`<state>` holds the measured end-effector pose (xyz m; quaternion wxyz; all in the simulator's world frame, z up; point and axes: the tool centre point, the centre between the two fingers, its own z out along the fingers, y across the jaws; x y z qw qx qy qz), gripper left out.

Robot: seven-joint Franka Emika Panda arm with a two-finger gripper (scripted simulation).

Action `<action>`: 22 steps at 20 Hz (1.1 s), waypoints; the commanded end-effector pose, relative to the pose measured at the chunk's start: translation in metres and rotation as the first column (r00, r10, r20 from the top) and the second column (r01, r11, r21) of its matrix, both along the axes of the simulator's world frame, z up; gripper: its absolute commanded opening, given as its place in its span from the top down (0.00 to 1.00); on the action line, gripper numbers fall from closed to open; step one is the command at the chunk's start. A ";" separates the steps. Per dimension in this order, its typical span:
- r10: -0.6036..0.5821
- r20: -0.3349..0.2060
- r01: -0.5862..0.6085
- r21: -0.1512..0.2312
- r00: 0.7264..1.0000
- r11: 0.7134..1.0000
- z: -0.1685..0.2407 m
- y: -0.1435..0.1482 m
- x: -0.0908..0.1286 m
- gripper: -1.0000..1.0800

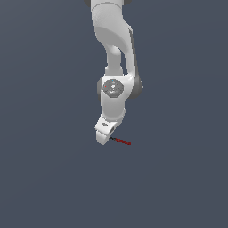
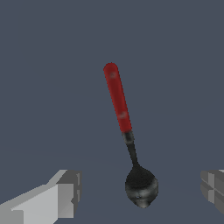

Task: Pick up the object and move it to a goal position.

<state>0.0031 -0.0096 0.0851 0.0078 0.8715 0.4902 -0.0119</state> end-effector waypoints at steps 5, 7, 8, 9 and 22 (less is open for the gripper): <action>0.170 0.004 -0.170 0.013 0.985 0.985 -0.013 0.005 0.001 0.04; 0.210 0.006 -0.210 0.016 0.978 0.978 -0.016 0.006 0.001 0.04; 0.227 0.007 -0.227 0.018 0.974 0.974 -0.017 0.007 0.002 0.04; 0.243 0.008 -0.244 0.019 0.970 0.970 -0.018 0.007 0.002 0.04; 0.322 0.013 -0.323 0.025 0.947 0.946 -0.025 0.010 0.002 0.04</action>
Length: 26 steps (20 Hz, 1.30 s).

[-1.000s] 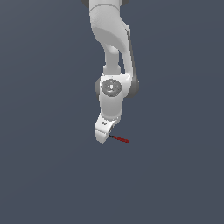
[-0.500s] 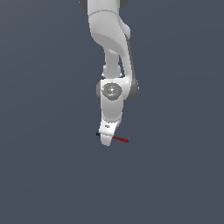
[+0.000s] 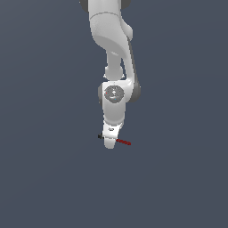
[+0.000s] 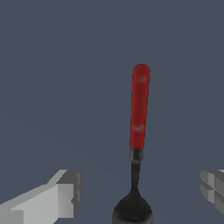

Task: Pick up the object and move it to a goal position.

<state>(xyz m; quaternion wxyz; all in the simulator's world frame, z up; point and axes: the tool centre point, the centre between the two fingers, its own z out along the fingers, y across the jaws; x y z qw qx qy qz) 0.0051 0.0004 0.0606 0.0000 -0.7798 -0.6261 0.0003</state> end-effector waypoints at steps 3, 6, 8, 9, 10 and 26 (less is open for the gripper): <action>0.001 0.000 -0.001 0.000 1.000 1.000 -0.006 0.000 0.000 0.04; 0.002 0.000 -0.002 0.000 1.000 1.000 -0.018 0.000 -0.001 0.04; 0.004 0.000 -0.004 0.000 1.000 1.000 -0.029 0.000 -0.001 0.04; 0.004 0.000 -0.004 0.000 1.000 1.000 -0.035 0.000 -0.001 0.04; 0.005 0.000 -0.005 0.000 1.000 1.000 -0.039 0.000 -0.001 0.04; 0.005 0.000 -0.005 0.000 1.000 1.000 -0.050 0.000 0.000 1.00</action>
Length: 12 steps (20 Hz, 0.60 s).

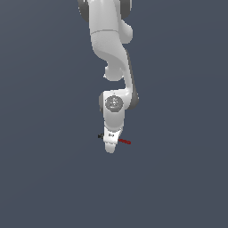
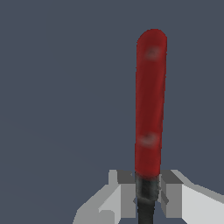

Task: Pick up the object and move it to a goal position.

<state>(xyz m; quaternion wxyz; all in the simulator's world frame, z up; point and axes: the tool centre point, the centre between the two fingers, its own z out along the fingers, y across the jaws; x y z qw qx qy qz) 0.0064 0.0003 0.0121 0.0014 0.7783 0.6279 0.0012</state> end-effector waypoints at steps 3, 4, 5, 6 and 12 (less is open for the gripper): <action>0.000 0.000 0.000 0.000 1.000 1.000 0.001 -0.001 0.000 1.00; 0.000 0.000 0.000 0.000 1.000 1.000 0.002 -0.001 0.000 1.00; 0.000 0.000 0.000 0.000 1.000 1.000 0.004 -0.002 -0.001 1.00; 0.000 0.000 0.000 0.000 1.000 1.000 0.006 -0.004 -0.001 1.00; 0.000 0.000 0.000 0.000 1.000 1.000 0.030 -0.017 -0.005 1.00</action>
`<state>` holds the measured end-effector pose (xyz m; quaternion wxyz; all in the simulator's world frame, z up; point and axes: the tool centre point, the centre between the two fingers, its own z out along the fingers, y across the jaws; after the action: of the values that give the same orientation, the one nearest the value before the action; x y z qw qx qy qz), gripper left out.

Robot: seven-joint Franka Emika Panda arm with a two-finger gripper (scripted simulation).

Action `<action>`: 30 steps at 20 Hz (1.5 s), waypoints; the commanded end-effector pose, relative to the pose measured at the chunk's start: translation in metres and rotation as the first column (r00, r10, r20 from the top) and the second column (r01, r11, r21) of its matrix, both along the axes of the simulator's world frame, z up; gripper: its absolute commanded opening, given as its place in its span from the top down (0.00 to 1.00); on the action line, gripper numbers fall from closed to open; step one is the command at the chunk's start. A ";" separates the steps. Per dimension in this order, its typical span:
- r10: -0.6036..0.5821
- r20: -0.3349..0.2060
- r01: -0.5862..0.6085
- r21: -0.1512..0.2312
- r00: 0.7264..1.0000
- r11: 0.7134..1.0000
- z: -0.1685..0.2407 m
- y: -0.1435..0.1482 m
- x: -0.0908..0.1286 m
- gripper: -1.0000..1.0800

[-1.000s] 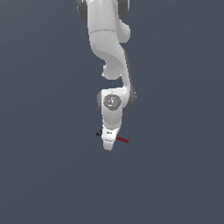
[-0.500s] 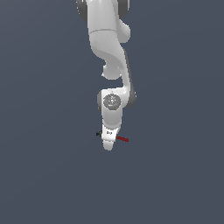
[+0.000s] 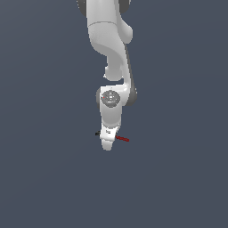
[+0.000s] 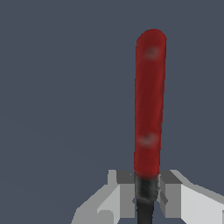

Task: Pick up the object and move it to a goal position.

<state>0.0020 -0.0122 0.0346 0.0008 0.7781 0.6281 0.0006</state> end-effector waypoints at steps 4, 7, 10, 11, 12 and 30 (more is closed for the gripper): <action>0.000 0.001 0.000 -0.001 1.000 1.000 0.035 -0.019 -0.005 1.00; 0.000 0.001 0.000 -0.001 1.000 1.000 0.061 -0.034 -0.010 1.00; 0.001 0.000 -0.001 -0.001 1.000 1.000 0.092 -0.050 -0.014 1.00; 0.001 0.000 -0.001 -0.001 1.000 1.000 0.103 -0.056 -0.016 1.00; 0.001 0.000 -0.001 -0.001 1.000 1.000 0.114 -0.062 -0.018 1.00; 0.002 0.000 -0.002 0.003 1.000 1.000 0.311 -0.168 -0.044 1.00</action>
<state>-0.0396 -0.1719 0.3293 0.0000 0.7775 0.6289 0.0016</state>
